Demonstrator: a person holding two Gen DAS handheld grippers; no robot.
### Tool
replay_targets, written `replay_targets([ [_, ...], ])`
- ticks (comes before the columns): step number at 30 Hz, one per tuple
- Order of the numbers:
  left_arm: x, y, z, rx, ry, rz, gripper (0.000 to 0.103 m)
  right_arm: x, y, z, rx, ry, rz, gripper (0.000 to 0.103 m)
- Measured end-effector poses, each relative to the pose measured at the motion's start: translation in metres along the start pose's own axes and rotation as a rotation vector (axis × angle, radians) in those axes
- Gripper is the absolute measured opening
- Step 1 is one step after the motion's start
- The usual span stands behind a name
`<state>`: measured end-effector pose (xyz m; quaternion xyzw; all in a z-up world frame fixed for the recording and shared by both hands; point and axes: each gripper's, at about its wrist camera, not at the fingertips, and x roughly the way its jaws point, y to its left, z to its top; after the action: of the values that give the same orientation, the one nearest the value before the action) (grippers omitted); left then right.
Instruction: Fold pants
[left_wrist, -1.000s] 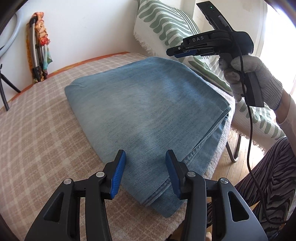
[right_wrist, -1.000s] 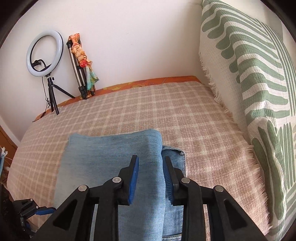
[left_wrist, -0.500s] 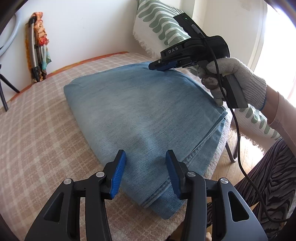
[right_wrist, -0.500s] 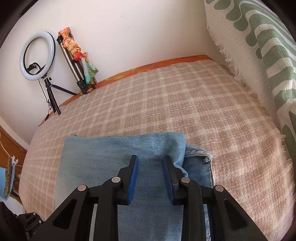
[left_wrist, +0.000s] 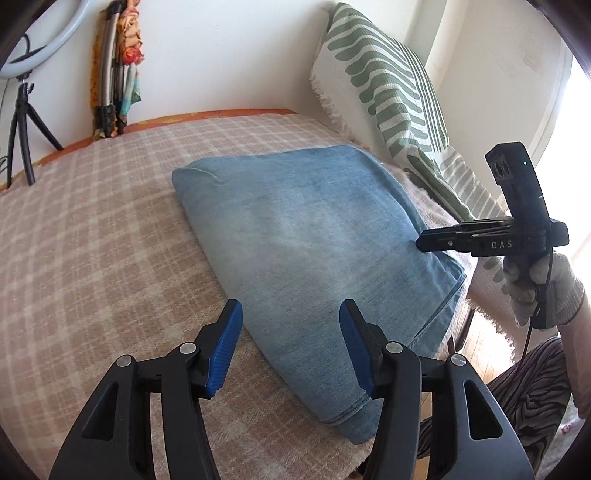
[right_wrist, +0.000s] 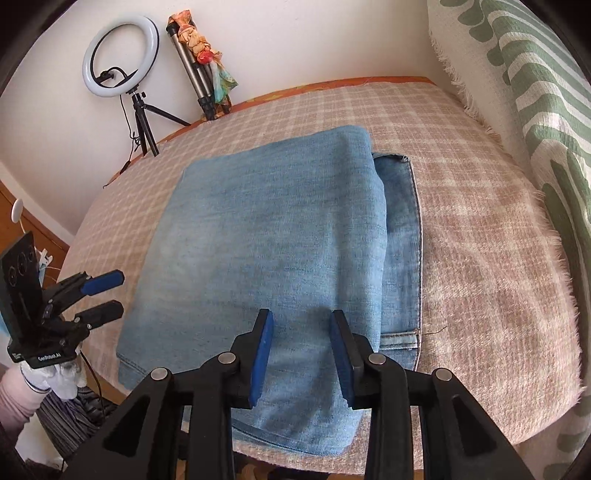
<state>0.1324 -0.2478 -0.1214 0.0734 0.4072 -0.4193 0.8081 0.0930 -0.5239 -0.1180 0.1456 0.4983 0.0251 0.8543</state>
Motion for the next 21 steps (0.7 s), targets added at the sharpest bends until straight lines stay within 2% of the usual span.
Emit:
replay_targets([
  [3,0.004,0.012,0.003,-0.056,0.021,-0.006,0.059,-0.01,-0.006,0.004,0.014,-0.029,0.029,0.036],
  [5,0.006,0.02,0.004,-0.101,0.04,-0.012,0.06,-0.02,-0.01,0.009,0.01,-0.078,0.008,0.052],
  [6,0.008,0.024,0.005,-0.123,0.049,-0.017,0.06,-0.025,-0.014,0.012,0.013,-0.104,-0.014,0.067],
  [7,0.009,0.028,0.006,-0.146,0.059,-0.024,0.061,-0.027,-0.019,0.016,0.021,-0.125,-0.025,0.078],
  [9,0.014,0.036,0.008,-0.195,0.08,-0.048,0.062,-0.026,-0.033,0.024,0.05,-0.136,-0.006,0.08],
  [14,0.03,0.05,0.018,-0.285,0.116,-0.08,0.062,0.0,-0.066,0.032,0.125,-0.079,0.049,0.082],
  [17,0.042,0.052,0.023,-0.315,0.136,-0.103,0.063,0.018,-0.079,0.029,0.163,-0.031,0.144,0.083],
  [21,0.051,0.053,0.026,-0.342,0.137,-0.108,0.063,0.019,-0.086,0.03,0.167,-0.066,0.211,0.088],
])
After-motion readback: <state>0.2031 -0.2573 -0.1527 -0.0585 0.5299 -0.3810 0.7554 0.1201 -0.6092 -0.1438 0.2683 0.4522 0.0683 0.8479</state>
